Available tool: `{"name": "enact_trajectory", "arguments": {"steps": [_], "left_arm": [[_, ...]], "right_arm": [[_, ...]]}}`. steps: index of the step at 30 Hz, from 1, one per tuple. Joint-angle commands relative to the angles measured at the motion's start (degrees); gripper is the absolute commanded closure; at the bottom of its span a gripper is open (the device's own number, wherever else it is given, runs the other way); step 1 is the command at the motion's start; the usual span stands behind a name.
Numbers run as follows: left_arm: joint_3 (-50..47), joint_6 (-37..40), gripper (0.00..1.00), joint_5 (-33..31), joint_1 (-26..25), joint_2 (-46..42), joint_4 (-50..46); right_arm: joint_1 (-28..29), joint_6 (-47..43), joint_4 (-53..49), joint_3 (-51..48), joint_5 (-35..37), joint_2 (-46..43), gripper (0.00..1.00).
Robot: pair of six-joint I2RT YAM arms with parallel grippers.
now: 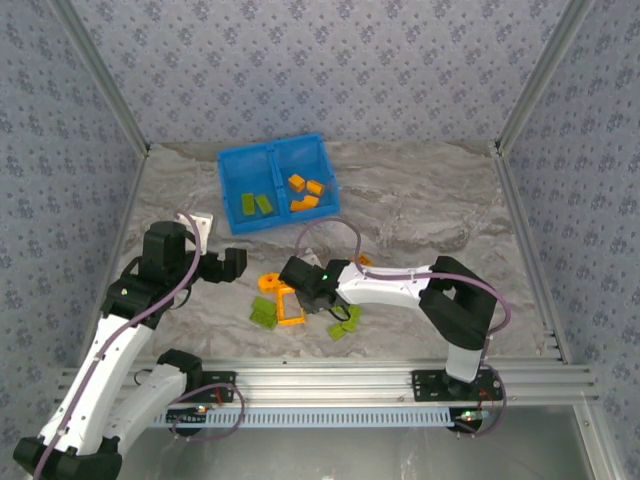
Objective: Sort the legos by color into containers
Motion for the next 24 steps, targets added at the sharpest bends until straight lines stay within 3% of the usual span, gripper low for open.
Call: {"name": "enact_trajectory", "arguments": {"steps": [1,4,7,14,21,24], "left_arm": [[0.2,-0.2,0.01,0.3,0.4,0.0,0.9],[0.3,-0.3,0.01,0.2,0.4,0.0,0.9],[0.3,-0.3,0.01,0.1,0.4,0.0,0.9],[0.2,-0.5,0.01,-0.1,0.4,-0.2,0.9],[0.2,-0.5,0.01,-0.2,0.4,-0.1,0.8],[0.2,-0.5,0.01,-0.4,0.4,-0.1,0.7]], "right_arm": [[1.4,1.0,-2.3,3.4,1.0,-1.5,0.60],[2.8,2.5,-3.7,4.0,4.7,-4.7,0.59],[3.6,2.4,-2.8,3.8,3.7,-6.3,0.56],[3.5,3.1,-2.1,4.9,2.7,0.5,0.53],[3.2,3.3,-0.1,4.7,1.5,4.6,0.66],[3.0,3.7,-0.5,4.7,1.7,5.2,0.81]]}}
